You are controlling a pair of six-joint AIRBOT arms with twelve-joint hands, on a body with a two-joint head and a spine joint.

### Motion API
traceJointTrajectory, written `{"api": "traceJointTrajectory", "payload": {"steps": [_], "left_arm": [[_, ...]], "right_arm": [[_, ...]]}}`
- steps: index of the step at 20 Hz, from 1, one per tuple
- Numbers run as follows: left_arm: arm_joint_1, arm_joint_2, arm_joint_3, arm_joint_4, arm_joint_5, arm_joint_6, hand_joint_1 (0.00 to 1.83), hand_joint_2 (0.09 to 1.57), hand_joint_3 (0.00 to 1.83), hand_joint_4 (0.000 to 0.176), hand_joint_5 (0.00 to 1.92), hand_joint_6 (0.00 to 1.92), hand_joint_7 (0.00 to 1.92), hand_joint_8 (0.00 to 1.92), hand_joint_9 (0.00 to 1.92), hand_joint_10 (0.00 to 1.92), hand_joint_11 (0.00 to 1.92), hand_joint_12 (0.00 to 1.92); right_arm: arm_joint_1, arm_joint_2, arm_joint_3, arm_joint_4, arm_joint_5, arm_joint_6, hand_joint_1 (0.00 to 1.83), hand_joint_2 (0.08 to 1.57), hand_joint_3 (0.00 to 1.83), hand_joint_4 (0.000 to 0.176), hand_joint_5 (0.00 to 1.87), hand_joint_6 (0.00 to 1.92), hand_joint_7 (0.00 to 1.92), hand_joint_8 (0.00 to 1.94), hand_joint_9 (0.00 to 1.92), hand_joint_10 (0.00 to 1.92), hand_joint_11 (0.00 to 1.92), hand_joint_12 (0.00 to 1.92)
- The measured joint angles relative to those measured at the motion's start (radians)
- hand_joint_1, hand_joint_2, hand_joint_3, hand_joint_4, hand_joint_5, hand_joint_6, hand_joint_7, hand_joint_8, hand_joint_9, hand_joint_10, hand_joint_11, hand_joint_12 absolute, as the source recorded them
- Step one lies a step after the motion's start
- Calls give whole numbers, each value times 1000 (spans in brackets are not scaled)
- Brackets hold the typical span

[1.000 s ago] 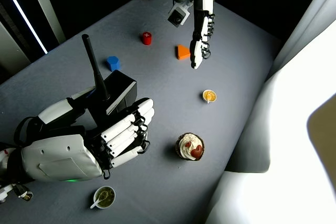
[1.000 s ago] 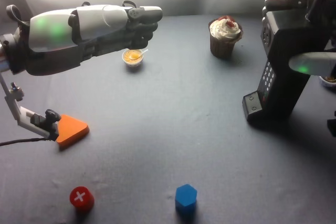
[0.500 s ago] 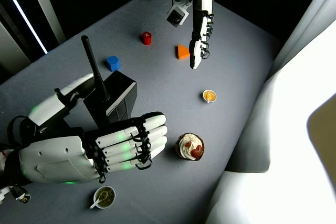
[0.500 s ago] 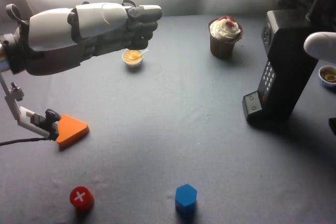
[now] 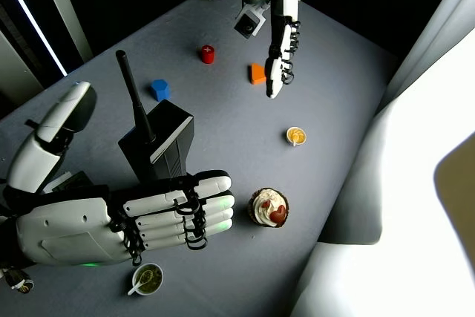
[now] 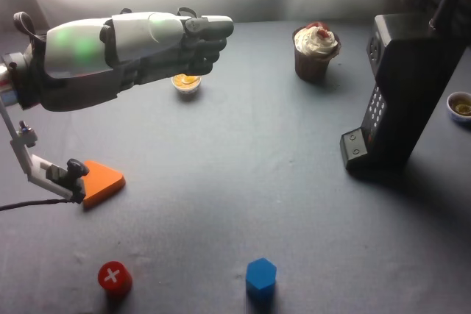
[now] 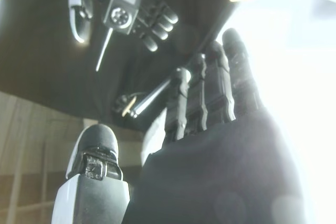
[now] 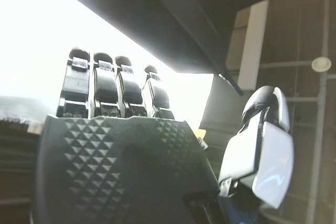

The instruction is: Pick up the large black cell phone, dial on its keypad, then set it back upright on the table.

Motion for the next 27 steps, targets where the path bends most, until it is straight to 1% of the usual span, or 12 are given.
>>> {"api": "traceJointTrajectory", "payload": {"steps": [3, 7, 9, 11, 12, 14, 16, 20, 22, 23, 25, 27], "left_arm": [[3, 0, -5, -8, -1, -1, 4, 1214, 3, 65, 126, 2, 131, 2, 88, 2, 0, 170], [5, -1, -27, -2, 0, 0, 10, 1218, 1, 63, 145, 4, 141, 2, 93, 1, 0, 158], [5, -1, -38, 0, 0, 0, 0, 1215, 0, 63, 119, 2, 111, 2, 58, 3, 0, 60], [5, -1, -48, -4, 0, 0, 0, 1207, 0, 67, 123, 5, 119, 6, 64, 6, 21, 62], [5, -1, -48, -1, -1, 0, 0, 1202, 2, 67, 120, 2, 125, 3, 87, 5, 3, 135], [6, -1, -48, -5, 1, 0, 0, 1198, 0, 68, 128, 0, 157, 2, 123, 2, 0, 281], [6, -1, -48, -5, 1, 0, 0, 1206, 2, 65, 122, 0, 145, 0, 116, 0, 0, 272], [6, 3, -60, -5, 0, 0, 0, 1204, 0, 67, 127, 1, 160, 4, 127, 2, 0, 309], [6, 3, -60, -3, 2, 0, 0, 1210, 1, 65, 117, 1, 128, 4, 88, 3, 0, 202], [6, 3, -60, -5, 1, 0, 0, 1215, 2, 67, 138, 6, 132, 4, 90, 5, 0, 198], [6, 3, -58, -4, 0, 0, 0, 1223, 2, 68, 137, 2, 126, 3, 85, 2, 0, 178], [6, 3, -58, -5, 0, 0, 2, 1222, 0, 69, 142, 1, 144, 4, 93, 1, 0, 208]], "right_arm": [[-29, 62, -52, -1, 3, -39, 41, 892, 14, 109, 0, 0, 0, 0, 0, 0, 0, 0], [-89, 152, -129, 9, 6, -96, 59, 915, 16, 104, 0, 0, 0, 0, 0, 0, 0, 0], [-125, 192, -167, 30, 4, -124, 112, 875, 0, 107, 0, 0, 0, 0, 0, 0, 0, 0], [-177, 245, -207, 90, 5, -136, 71, 897, 6, 106, 0, 0, 0, 0, 0, 0, 0, 0], [-213, 272, -224, 132, 12, -137, 84, 897, 5, 104, 0, 0, 0, 0, 0, 0, 0, 0], [-348, 345, -278, 223, 41, -137, 120, 901, 5, 94, 0, 0, 0, 0, 0, 0, 5, 2], [-441, 393, -327, 265, 73, -132, 95, 912, 8, 95, 0, 0, 0, 0, 0, 0, 45, 21], [-658, 480, -526, 415, 209, -104, 71, 927, 11, 87, 0, 0, 0, 0, 0, 0, 33, 22], [-761, 516, -609, 495, 284, -73, 117, 918, 4, 83, 0, 0, 0, 0, 0, 0, 19, 18], [-800, 534, -645, 525, 312, -61, 135, 909, 0, 80, 0, 0, 0, 0, 0, 0, 21, 20], [-846, 568, -720, 579, 333, -35, 155, 880, 0, 92, 0, 0, 0, 0, 0, 0, 51, 35], [-870, 579, -759, 624, 336, -11, 128, 895, 0, 91, 0, 0, 0, 0, 0, 0, 22, 26]]}}
